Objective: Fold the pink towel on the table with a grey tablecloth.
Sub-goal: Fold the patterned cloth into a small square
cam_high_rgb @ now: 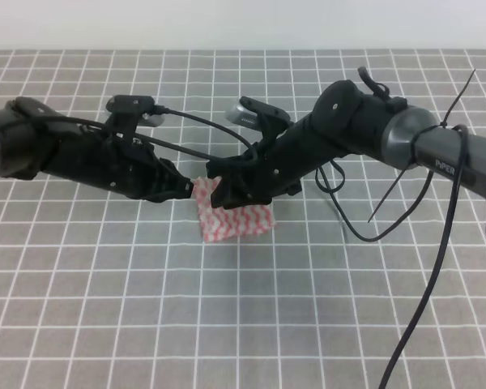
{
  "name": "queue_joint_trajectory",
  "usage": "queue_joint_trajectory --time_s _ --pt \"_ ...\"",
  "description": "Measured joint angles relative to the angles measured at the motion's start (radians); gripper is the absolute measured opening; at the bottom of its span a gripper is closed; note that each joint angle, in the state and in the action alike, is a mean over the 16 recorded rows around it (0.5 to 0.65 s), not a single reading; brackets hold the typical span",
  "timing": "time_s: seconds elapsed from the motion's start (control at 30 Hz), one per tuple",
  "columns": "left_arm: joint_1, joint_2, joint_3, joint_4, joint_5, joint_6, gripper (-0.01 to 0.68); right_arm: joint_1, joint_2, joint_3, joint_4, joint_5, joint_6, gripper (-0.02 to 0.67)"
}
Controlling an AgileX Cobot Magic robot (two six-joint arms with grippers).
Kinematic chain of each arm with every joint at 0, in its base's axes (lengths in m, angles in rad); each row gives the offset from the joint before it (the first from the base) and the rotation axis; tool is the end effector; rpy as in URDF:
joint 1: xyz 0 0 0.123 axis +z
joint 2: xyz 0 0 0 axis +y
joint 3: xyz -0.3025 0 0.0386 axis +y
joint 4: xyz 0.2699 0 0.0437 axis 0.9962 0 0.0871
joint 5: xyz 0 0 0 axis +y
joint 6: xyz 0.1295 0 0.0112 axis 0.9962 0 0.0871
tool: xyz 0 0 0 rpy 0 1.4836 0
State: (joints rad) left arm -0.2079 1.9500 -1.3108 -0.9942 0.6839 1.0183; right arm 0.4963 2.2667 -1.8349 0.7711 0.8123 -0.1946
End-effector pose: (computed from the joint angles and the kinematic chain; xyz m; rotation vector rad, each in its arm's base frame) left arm 0.4288 -0.1609 0.1728 0.6493 2.3902 -0.7305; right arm 0.4507 0.3189 0.1632 -0.3514 2.6578 0.9975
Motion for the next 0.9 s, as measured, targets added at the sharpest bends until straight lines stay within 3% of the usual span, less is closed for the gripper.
queue_joint_trajectory --time_s 0.6,0.9 --pt "0.0 0.0 0.0 -0.013 -0.011 0.002 -0.003 0.001 0.008 0.0 -0.009 0.042 -0.023 0.021" --pt "0.0 0.0 0.0 -0.021 -0.018 0.006 -0.002 0.008 0.023 -0.001 -0.003 0.07 -0.033 -0.011"
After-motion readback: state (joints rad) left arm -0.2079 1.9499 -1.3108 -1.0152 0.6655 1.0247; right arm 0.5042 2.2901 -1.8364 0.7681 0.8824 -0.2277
